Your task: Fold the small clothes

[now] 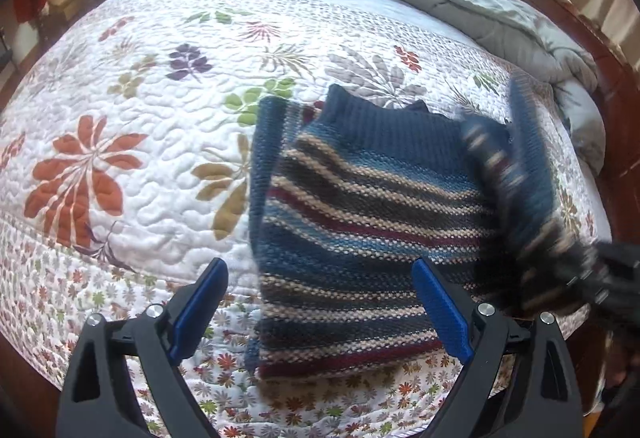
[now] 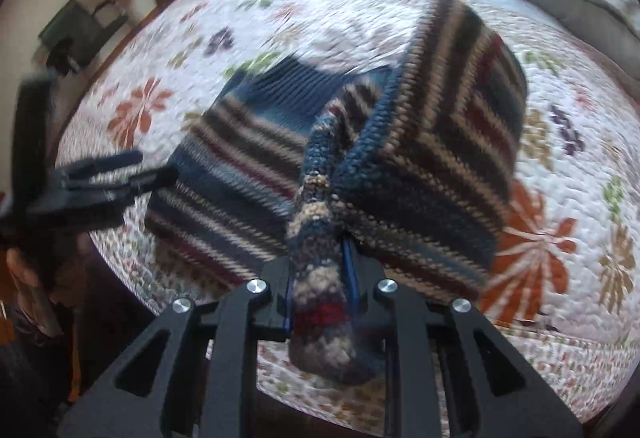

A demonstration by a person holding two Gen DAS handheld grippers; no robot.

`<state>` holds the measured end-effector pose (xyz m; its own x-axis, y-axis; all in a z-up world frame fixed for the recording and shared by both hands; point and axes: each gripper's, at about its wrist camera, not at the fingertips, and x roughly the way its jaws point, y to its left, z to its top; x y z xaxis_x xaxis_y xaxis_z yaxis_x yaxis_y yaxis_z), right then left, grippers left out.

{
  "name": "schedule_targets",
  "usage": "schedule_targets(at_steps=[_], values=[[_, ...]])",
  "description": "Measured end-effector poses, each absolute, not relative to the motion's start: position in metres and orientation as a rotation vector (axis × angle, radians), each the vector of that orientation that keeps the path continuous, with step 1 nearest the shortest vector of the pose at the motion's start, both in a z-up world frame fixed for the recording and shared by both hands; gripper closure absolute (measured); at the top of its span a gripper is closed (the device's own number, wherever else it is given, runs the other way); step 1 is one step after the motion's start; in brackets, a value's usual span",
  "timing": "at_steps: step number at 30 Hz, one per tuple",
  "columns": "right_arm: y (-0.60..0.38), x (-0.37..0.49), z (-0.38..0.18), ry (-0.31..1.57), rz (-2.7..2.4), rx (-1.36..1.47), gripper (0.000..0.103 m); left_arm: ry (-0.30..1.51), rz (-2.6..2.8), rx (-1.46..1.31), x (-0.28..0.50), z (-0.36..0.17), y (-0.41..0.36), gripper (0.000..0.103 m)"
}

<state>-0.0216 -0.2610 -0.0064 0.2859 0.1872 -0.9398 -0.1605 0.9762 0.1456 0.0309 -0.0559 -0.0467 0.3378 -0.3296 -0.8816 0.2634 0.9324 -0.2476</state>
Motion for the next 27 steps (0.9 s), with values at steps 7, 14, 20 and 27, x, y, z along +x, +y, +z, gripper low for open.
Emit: schedule_targets(at_steps=[7, 14, 20, 27], values=[[-0.232, -0.017, -0.049, 1.32, 0.263, -0.01, 0.064, 1.182, -0.384, -0.081, 0.034, -0.051, -0.052, 0.009], [-0.264, -0.026, -0.045, 1.284, 0.408, 0.325, 0.059, 1.179, -0.397, -0.044, 0.034, -0.046, -0.065, 0.009], [-0.33, -0.055, -0.02, 1.19, 0.363, 0.573, 0.065, 1.172, -0.438, -0.019, 0.036, -0.036, -0.094, 0.009], [-0.376, -0.09, -0.016, 1.163, 0.199, 0.552, 0.065, 1.187, -0.618, 0.017, 0.045, -0.025, -0.177, 0.01]])
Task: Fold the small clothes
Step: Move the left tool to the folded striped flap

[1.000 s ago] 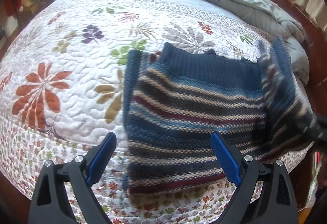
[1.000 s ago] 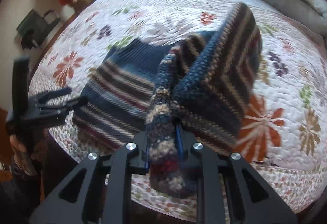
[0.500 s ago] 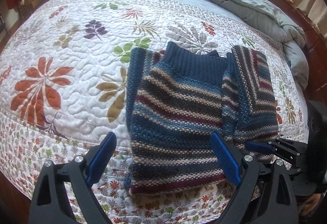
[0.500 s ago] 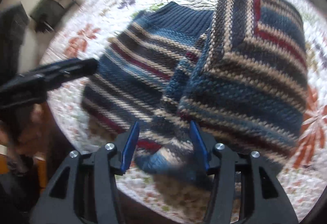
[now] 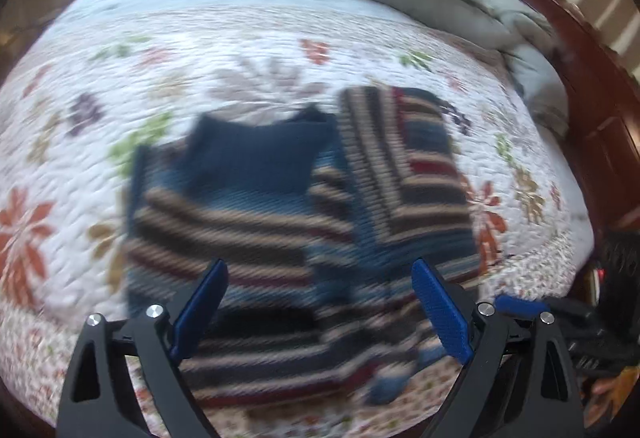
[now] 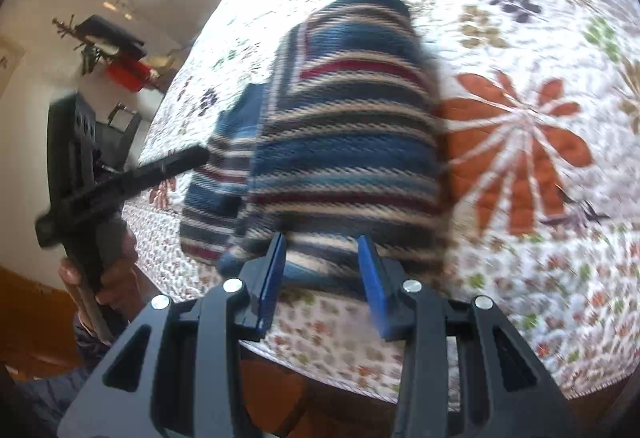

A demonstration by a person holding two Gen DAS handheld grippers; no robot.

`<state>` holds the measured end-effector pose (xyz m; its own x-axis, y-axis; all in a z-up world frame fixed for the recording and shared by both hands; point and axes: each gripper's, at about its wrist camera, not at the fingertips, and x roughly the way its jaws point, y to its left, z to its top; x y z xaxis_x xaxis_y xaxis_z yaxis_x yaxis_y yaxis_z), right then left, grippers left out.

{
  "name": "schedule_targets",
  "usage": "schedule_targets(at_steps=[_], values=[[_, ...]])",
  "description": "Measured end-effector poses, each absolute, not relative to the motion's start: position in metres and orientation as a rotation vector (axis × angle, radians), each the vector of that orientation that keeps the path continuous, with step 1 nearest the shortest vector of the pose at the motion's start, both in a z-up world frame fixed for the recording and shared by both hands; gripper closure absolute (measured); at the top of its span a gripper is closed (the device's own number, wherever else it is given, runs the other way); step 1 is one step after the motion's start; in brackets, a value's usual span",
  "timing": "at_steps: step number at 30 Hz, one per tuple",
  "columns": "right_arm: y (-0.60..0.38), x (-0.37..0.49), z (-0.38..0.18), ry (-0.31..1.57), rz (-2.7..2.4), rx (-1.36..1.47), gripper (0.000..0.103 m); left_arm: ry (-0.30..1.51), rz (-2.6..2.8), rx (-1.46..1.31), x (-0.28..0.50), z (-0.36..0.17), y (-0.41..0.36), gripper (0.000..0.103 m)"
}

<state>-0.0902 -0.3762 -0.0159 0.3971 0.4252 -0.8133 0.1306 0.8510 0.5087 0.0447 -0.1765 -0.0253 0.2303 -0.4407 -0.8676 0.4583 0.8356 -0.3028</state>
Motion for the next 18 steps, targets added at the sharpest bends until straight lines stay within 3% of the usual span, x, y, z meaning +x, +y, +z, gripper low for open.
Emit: schedule_targets(at_steps=[15, 18], values=[[-0.4, -0.099, -0.043, 1.151, 0.153, 0.567, 0.065, 1.355, -0.709, 0.0, 0.065, -0.061, -0.235, 0.015], [-0.406, -0.102, -0.046, 1.146, 0.149, 0.579, 0.065, 1.406, -0.747, -0.044, 0.065, -0.071, -0.245, 0.023]])
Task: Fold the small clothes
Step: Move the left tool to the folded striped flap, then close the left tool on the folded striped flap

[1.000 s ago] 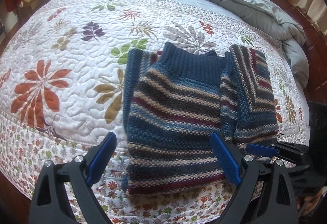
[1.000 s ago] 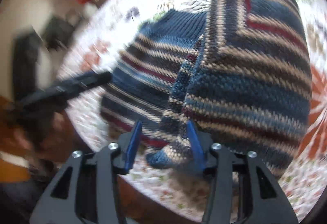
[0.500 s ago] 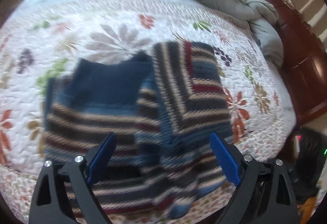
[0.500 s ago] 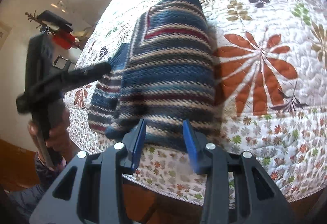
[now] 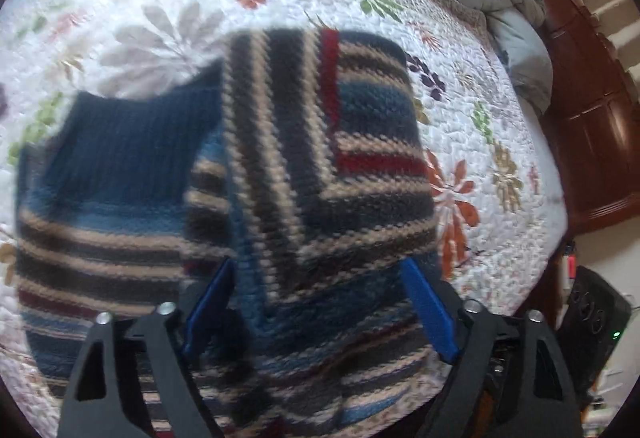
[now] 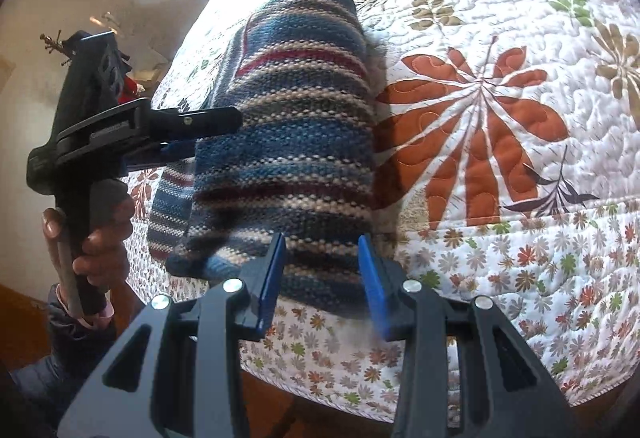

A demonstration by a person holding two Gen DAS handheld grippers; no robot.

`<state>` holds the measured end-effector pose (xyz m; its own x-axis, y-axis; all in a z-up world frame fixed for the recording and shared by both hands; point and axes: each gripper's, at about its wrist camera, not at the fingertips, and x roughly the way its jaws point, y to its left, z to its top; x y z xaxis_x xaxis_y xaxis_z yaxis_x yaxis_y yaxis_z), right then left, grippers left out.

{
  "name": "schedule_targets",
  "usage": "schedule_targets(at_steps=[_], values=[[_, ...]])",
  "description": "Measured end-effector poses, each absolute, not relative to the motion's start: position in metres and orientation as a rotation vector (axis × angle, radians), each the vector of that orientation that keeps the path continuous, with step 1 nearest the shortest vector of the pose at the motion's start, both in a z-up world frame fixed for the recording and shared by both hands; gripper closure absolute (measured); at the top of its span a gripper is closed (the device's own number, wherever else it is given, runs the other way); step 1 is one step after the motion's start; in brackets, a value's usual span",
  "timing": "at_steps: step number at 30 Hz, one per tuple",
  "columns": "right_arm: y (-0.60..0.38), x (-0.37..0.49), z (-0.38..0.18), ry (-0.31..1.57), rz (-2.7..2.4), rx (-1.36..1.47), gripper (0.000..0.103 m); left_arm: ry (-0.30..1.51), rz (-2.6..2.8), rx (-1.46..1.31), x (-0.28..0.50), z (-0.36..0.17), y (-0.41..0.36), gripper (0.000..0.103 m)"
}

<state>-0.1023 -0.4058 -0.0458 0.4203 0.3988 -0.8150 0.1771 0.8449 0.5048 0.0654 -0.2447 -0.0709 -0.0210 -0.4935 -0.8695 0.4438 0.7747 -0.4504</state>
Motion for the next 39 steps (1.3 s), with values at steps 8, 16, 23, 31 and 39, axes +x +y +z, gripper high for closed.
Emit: schedule_targets(at_steps=[8, 16, 23, 31, 39], values=[[-0.41, -0.106, -0.05, 1.145, 0.142, 0.596, 0.064, 1.434, -0.743, -0.103, 0.066, -0.072, -0.245, 0.079], [-0.395, -0.099, -0.03, 1.098, 0.202, 0.576, 0.063, 1.342, -0.698, -0.193, 0.067, -0.037, -0.188, 0.085], [-0.37, -0.086, -0.016, 1.072, 0.276, 0.549, 0.06, 1.373, -0.623, -0.229, 0.079, -0.058, -0.143, 0.084], [-0.337, -0.056, -0.038, 1.141, 0.263, 0.467, 0.059, 1.365, -0.613, -0.142, 0.071, -0.085, -0.167, 0.077], [-0.346, -0.049, -0.07, 1.197, 0.216, 0.492, 0.06, 1.321, -0.587, -0.155, 0.065, -0.068, -0.141, 0.026]])
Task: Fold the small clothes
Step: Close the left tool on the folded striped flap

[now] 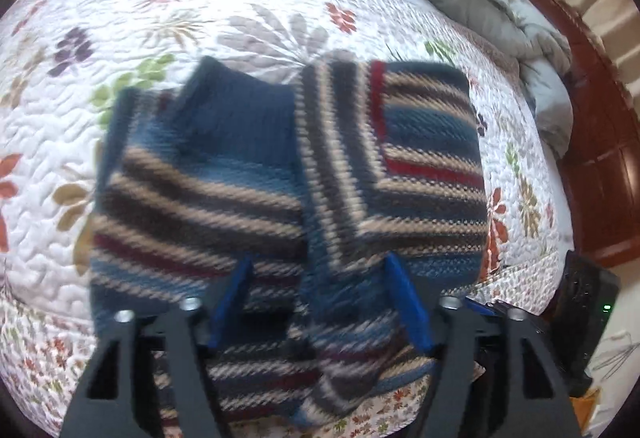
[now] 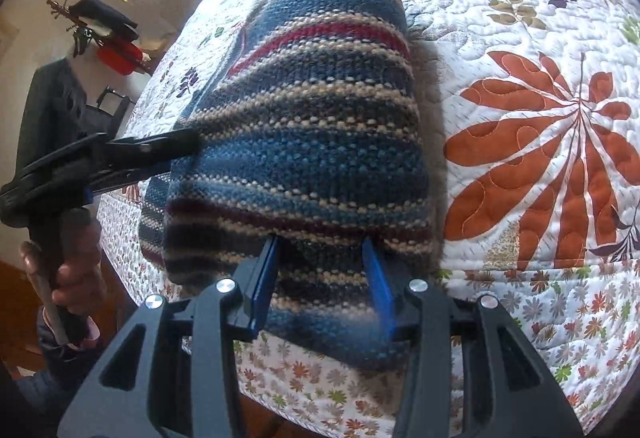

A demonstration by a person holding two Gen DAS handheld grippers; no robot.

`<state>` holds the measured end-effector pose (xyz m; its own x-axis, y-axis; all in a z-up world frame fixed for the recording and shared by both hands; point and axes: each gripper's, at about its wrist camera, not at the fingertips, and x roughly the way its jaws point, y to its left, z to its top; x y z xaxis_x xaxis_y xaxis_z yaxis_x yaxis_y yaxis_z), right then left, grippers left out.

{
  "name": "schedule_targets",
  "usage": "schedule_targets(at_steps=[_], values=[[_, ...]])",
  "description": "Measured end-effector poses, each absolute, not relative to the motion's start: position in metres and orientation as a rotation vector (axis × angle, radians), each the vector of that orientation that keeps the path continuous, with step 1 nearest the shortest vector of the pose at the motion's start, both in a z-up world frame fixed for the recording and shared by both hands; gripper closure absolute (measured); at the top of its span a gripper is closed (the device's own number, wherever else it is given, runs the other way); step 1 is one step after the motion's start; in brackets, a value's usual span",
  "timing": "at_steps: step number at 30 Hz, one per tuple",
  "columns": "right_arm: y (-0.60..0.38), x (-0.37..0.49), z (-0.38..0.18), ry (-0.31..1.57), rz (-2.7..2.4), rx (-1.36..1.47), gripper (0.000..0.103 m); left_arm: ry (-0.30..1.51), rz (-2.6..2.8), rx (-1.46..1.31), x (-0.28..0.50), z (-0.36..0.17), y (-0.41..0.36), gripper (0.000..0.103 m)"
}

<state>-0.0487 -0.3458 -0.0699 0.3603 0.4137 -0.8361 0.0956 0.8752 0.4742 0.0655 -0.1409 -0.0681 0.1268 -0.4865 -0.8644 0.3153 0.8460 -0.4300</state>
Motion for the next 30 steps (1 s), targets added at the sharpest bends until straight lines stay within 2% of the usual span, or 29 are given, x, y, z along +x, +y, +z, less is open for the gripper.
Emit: schedule_targets(at_steps=[3, 6, 12, 18, 23, 25, 26, 28, 30], values=[[-0.348, -0.049, -0.071, 1.192, 0.227, 0.506, 0.06, 1.391, -0.646, -0.283, 0.066, -0.078, -0.127, 0.025], [-0.35, -0.049, -0.072, 1.189, 0.232, 0.508, 0.059, 1.442, -0.651, -0.297, 0.064, -0.092, -0.129, 0.025], [-0.351, -0.052, -0.072, 1.183, 0.246, 0.526, 0.059, 1.477, -0.733, -0.322, 0.06, -0.107, -0.146, 0.025], [-0.363, -0.059, -0.07, 1.179, 0.252, 0.53, 0.059, 1.524, -0.79, -0.363, 0.063, -0.128, -0.156, 0.018], [-0.366, -0.06, -0.069, 1.174, 0.262, 0.541, 0.059, 1.536, -0.824, -0.401, 0.067, -0.129, -0.154, 0.018], [-0.369, -0.061, -0.068, 1.171, 0.266, 0.546, 0.058, 1.533, -0.837, -0.398, 0.064, -0.129, -0.157, 0.031], [-0.37, -0.062, -0.068, 1.169, 0.268, 0.549, 0.057, 1.529, -0.841, -0.397, 0.062, -0.128, -0.157, 0.033], [-0.373, -0.063, -0.069, 1.166, 0.269, 0.554, 0.056, 1.516, -0.859, -0.419, 0.057, -0.126, -0.16, 0.048], [-0.376, -0.064, -0.07, 1.165, 0.264, 0.545, 0.053, 1.51, -0.887, -0.436, 0.054, -0.124, -0.16, 0.051]])
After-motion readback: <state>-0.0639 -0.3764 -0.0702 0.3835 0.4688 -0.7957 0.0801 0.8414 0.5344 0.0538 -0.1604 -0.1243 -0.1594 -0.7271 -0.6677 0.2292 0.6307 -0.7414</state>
